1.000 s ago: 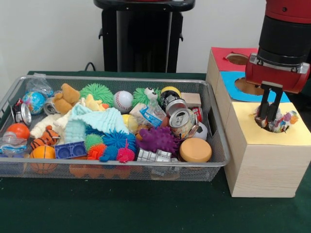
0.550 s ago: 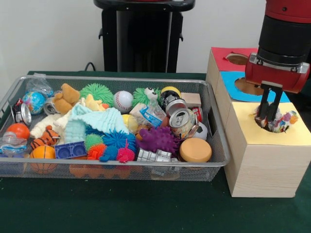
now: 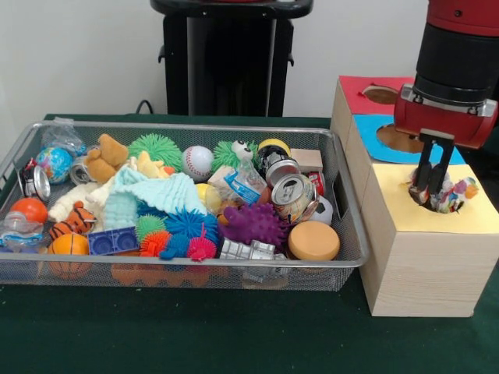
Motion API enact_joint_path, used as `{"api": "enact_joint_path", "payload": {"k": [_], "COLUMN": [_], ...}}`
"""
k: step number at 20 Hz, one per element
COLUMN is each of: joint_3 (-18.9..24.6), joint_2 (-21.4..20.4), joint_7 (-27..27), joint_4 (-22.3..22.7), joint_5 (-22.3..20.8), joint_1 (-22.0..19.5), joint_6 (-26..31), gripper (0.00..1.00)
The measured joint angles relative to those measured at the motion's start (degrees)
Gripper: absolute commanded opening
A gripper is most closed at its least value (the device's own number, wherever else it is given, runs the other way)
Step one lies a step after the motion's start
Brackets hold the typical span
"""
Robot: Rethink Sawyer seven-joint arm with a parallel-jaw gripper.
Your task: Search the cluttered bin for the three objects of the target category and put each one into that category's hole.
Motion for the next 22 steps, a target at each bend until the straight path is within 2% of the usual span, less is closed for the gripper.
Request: {"api": "enact_joint_path", "payload": {"k": [2, 3, 22], "joint_3": [-0.18, -0.61, -3.51], "joint_2": [0.00, 0.00, -0.21], "joint_7": [0.00, 0.00, 0.00], "joint_4": [-0.01, -0.02, -0.89], "joint_5": [0.00, -0.02, -0.09], "joint_1": [0.15, 0.42, 2.45], "joint_6": [0.00, 0.00, 0.44], "gripper": [0.00, 1.00, 1.00]}}
